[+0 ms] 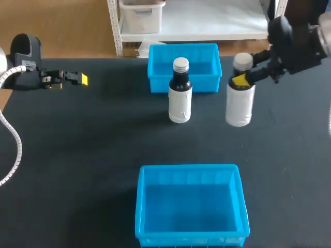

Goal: Pick up the bottle, and place it in the far bin if it is heavy, or in the near bin if it is light.

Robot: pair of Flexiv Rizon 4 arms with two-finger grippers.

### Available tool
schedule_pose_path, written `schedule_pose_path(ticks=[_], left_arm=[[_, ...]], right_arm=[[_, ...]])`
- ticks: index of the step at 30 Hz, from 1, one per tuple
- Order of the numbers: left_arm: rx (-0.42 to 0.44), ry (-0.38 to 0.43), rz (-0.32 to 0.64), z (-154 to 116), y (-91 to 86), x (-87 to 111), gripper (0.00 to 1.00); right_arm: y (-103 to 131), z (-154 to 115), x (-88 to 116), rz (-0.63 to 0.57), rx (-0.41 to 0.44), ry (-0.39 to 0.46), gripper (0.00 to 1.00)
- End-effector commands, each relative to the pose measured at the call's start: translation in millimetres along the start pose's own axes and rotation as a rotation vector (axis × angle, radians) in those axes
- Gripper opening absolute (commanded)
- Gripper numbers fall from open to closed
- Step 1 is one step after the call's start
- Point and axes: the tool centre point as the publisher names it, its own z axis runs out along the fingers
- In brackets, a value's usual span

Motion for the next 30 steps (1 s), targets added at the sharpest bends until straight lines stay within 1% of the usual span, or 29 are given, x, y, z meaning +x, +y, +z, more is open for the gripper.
schedule_pose_path(ticks=[1, 7, 11, 16, 23, 30], left_arm=[[0.000, 0.000, 0.000, 0.0, 0.0, 0.0, 1.00], [0.000, 0.000, 0.000, 0.0, 0.0, 0.0, 1.00], [0.000, 0.000, 0.000, 0.0, 0.0, 0.0, 1.00], [0.000, 0.000, 0.000, 0.0, 0.0, 0.0, 1.00], [0.000, 0.000, 0.000, 0.0, 0.0, 0.0, 1.00], [0.000, 0.000, 0.000, 0.0, 0.0, 0.0, 1.00]], right_arm=[[-1.9, -16.7, 9.7, 0.008, 0.019, -0.011, 0.00], [-14.6, -29.5, 20.9, 0.018, 0.033, -0.035, 0.00], [-21.8, -35.2, 27.4, 0.017, 0.023, -0.053, 0.00], [-28.7, -39.5, 34.5, 0.012, 0.010, -0.056, 0.00], [-35.0, -44.7, 38.7, -0.005, 0.003, -0.046, 0.00], [-36.3, -49.0, 40.9, -0.010, 0.003, -0.041, 0.00]])
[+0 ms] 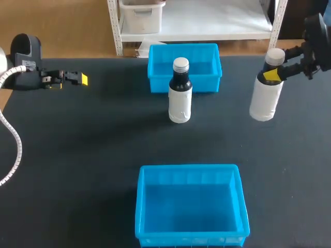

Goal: Pick up the bottle, and place it in the far bin if it is heavy, or in the near bin if it is light.

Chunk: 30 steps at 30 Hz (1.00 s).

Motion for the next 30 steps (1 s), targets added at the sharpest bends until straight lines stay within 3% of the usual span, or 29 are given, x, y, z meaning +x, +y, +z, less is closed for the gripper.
schedule_pose_path(ticks=[1, 10, 20, 30], left_arm=[[0.000, 0.000, 0.000, 0.0, 0.0, 0.0, 1.00], [0.000, 0.000, 0.000, 0.0, 0.0, 0.0, 1.00], [0.000, 0.000, 0.000, 0.0, 0.0, 0.0, 1.00], [0.000, 0.000, 0.000, 0.0, 0.0, 0.0, 1.00]], right_arm=[[-0.4, -2.7, 1.1, -0.001, -0.001, -0.001, 0.00], [13.4, -23.5, -3.4, 0.008, 0.017, 0.022, 0.00], [58.1, -52.7, -38.5, -0.008, 0.022, 0.061, 0.00], [112.3, -45.7, -75.4, -0.043, -0.036, 0.041, 0.00]])
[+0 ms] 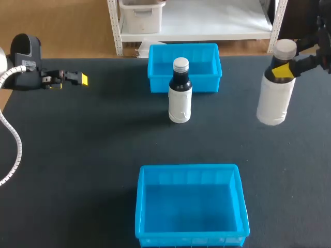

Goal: Pick up the bottle, and place it in the far bin if it is heavy, or in the near bin if it is light.

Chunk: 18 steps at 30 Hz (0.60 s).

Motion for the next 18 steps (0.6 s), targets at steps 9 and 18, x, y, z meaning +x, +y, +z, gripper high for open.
schedule_pose_path(ticks=[9, 18], left_arm=[[0.000, 0.000, 0.000, 0.0, 0.0, 0.0, 1.00], [0.000, 0.000, 0.000, 0.0, 0.0, 0.0, 1.00]], right_arm=[[72.8, 35.8, -44.6, -0.059, -0.106, -0.034, 0.00], [115.9, 82.5, -70.3, -0.118, -0.273, -0.081, 0.00]])
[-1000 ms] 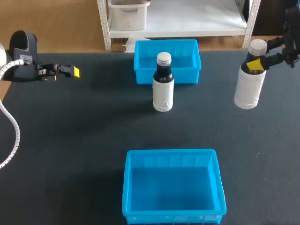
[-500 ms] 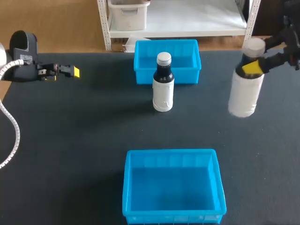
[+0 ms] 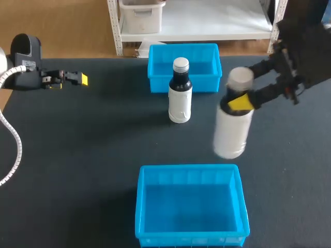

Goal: Pick up the bottle, and place it in the far bin if it is heavy, or in the near bin if it is light.

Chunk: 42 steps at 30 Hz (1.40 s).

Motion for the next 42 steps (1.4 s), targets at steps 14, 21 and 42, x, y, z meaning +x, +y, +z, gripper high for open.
schedule_pose_path(ticks=[14, 21, 42], left_arm=[[0.000, 0.000, 0.000, 0.0, 0.0, 0.0, 1.00], [0.000, 0.000, 0.000, 0.0, 0.0, 0.0, 1.00], [0.000, 0.000, 0.000, 0.0, 0.0, 0.0, 1.00]], right_arm=[[20.9, 83.2, -18.8, -0.101, -0.274, -0.032, 0.00], [36.7, 124.5, -7.4, -0.133, -0.376, -0.005, 0.00], [34.7, 163.7, 27.3, -0.228, -0.478, -0.028, 0.00]])
